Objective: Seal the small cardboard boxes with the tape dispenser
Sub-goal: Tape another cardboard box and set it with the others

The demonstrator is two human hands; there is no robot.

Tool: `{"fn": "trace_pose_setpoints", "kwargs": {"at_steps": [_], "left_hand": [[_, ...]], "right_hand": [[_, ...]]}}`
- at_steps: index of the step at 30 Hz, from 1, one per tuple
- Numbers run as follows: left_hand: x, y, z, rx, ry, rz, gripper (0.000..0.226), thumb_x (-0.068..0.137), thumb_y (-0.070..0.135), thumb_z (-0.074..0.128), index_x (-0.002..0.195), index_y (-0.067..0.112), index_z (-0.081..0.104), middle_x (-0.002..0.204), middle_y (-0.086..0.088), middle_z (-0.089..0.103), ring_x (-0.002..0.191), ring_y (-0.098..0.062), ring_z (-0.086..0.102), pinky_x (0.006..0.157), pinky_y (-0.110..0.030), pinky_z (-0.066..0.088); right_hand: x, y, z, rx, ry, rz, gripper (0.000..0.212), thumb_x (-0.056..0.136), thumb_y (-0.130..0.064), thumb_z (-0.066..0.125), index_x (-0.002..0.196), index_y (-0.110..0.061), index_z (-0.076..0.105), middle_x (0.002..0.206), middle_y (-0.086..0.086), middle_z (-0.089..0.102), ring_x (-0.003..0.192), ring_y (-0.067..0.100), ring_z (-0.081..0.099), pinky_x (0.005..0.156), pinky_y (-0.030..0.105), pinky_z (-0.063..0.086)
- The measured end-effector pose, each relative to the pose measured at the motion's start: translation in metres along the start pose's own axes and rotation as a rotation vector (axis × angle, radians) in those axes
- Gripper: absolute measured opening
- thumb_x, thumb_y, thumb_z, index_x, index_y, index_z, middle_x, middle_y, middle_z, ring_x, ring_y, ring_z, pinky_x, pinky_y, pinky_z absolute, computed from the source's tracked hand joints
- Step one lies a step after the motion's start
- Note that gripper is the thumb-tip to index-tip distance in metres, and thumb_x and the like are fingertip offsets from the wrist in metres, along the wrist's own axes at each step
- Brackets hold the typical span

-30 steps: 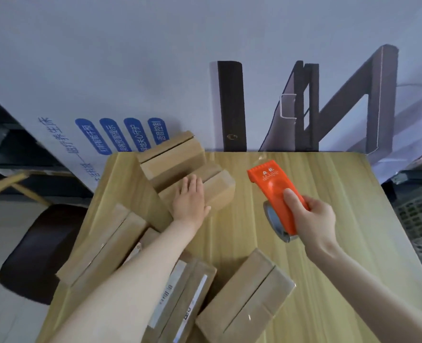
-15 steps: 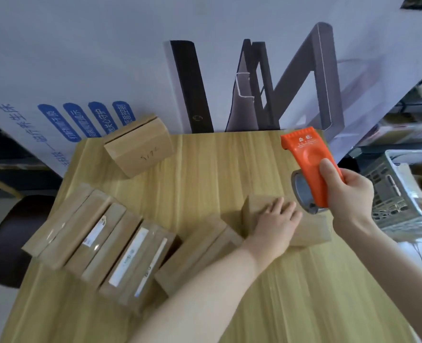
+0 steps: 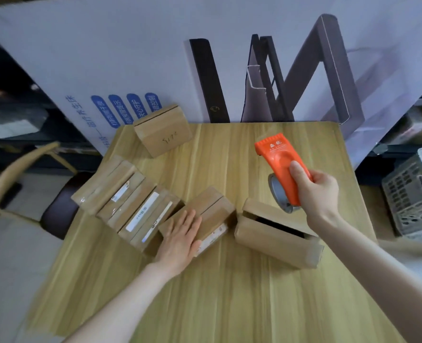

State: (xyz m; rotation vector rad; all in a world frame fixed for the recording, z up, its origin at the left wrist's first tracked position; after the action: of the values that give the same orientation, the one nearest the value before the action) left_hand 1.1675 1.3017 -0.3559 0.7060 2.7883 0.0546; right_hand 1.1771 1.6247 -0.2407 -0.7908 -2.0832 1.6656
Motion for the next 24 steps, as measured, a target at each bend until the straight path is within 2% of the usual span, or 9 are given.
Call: {"fn": "trace_pose_setpoints", "kwargs": {"at_steps": [2, 4, 6, 10, 13, 15, 17, 19, 24], "left_hand": [[0.015, -0.001, 0.009, 0.055, -0.008, -0.011, 0.060, 0.099, 0.046, 0.008, 0.151, 0.021, -0.006, 0.159, 0.001, -0.014, 0.146, -0.019, -0.016, 0.118, -0.041, -0.009], [0.045, 0.011, 0.006, 0.031, 0.043, -0.033, 0.062, 0.097, 0.045, 0.005, 0.153, 0.018, 0.010, 0.161, -0.002, 0.003, 0.148, -0.022, -0.003, 0.120, -0.046, 0.002], [0.094, 0.024, -0.008, -0.029, 0.107, -0.047, 0.060, 0.099, 0.043, 0.007, 0.153, 0.018, 0.016, 0.161, -0.002, 0.008, 0.148, -0.022, 0.001, 0.120, -0.048, 0.005], [0.218, 0.043, -0.053, -0.305, 0.092, -0.021, 0.057, 0.103, 0.038, 0.026, 0.153, 0.016, 0.013, 0.162, -0.003, 0.004, 0.148, -0.019, -0.003, 0.118, -0.047, -0.005], [0.261, 0.080, -0.093, -0.450, 0.129, 0.034, 0.056, 0.102, 0.032, 0.029, 0.152, 0.013, 0.017, 0.161, -0.004, 0.013, 0.148, -0.019, 0.003, 0.119, -0.047, 0.003], [0.244, 0.117, -0.104, -0.477, 0.179, 0.142, 0.047, 0.100, 0.027, 0.031, 0.145, 0.013, 0.037, 0.151, -0.006, 0.037, 0.144, -0.022, 0.022, 0.115, -0.046, 0.020], [0.198, 0.160, -0.089, -0.405, 0.178, 0.312, 0.031, 0.097, 0.026, 0.036, 0.118, 0.015, 0.057, 0.121, -0.003, 0.059, 0.125, -0.025, 0.047, 0.103, -0.048, 0.035], [0.144, 0.184, -0.054, -0.312, 0.128, 0.430, 0.024, 0.096, 0.033, 0.040, 0.101, 0.017, 0.058, 0.101, -0.001, 0.062, 0.105, -0.024, 0.055, 0.099, -0.050, 0.039], [0.072, 0.155, 0.007, -0.054, 0.128, 0.434, 0.047, 0.097, 0.050, 0.030, 0.128, 0.022, 0.050, 0.112, 0.002, 0.062, 0.110, -0.022, 0.054, 0.110, -0.042, 0.031]], "right_hand": [[0.000, 0.005, 0.008, 0.008, -0.016, 0.019, 0.049, 0.086, -0.045, 0.065, 0.049, -0.018, 0.047, 0.036, -0.012, 0.043, 0.035, 0.001, 0.038, 0.035, 0.014, 0.030], [0.002, 0.012, 0.011, -0.002, -0.015, 0.049, 0.050, 0.083, -0.048, 0.064, 0.047, -0.018, 0.047, 0.038, -0.010, 0.043, 0.036, 0.006, 0.040, 0.036, 0.018, 0.032], [0.008, 0.016, 0.010, -0.025, 0.002, 0.061, 0.049, 0.081, -0.051, 0.063, 0.047, -0.018, 0.049, 0.039, -0.009, 0.043, 0.037, 0.006, 0.039, 0.036, 0.018, 0.032], [0.022, 0.021, -0.002, -0.066, 0.098, 0.078, 0.058, 0.074, -0.059, 0.061, 0.058, -0.004, 0.054, 0.044, -0.005, 0.045, 0.041, 0.010, 0.041, 0.042, 0.025, 0.035], [0.028, 0.023, -0.016, -0.074, 0.191, 0.083, 0.066, 0.077, -0.058, 0.061, 0.067, 0.007, 0.054, 0.048, 0.000, 0.046, 0.045, 0.013, 0.043, 0.049, 0.031, 0.037], [0.027, 0.022, -0.025, -0.079, 0.244, 0.091, 0.067, 0.078, -0.056, 0.062, 0.067, 0.009, 0.051, 0.046, -0.003, 0.042, 0.043, 0.011, 0.038, 0.049, 0.030, 0.034], [0.025, 0.021, -0.033, -0.084, 0.278, 0.096, 0.070, 0.077, -0.058, 0.062, 0.068, 0.011, 0.050, 0.050, 0.001, 0.039, 0.045, 0.013, 0.036, 0.049, 0.031, 0.033], [0.022, 0.019, -0.038, -0.076, 0.282, 0.096, 0.072, 0.076, -0.059, 0.062, 0.069, 0.012, 0.050, 0.052, 0.005, 0.039, 0.047, 0.015, 0.037, 0.050, 0.033, 0.035], [0.004, 0.018, -0.050, -0.141, 0.124, 0.094, 0.068, 0.075, -0.056, 0.064, 0.071, 0.011, 0.056, 0.049, 0.000, 0.045, 0.042, 0.009, 0.039, 0.039, 0.021, 0.032]]}}
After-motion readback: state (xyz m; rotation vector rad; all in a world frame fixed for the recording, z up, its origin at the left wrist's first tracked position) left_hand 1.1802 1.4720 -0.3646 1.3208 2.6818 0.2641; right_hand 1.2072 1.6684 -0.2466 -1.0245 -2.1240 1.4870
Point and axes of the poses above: each hand's wrist, its own x-axis towards the middle knuckle, its own z-axis out of the palm, y = z × x, the point moved 5 cm from there along x, towards the middle knuckle
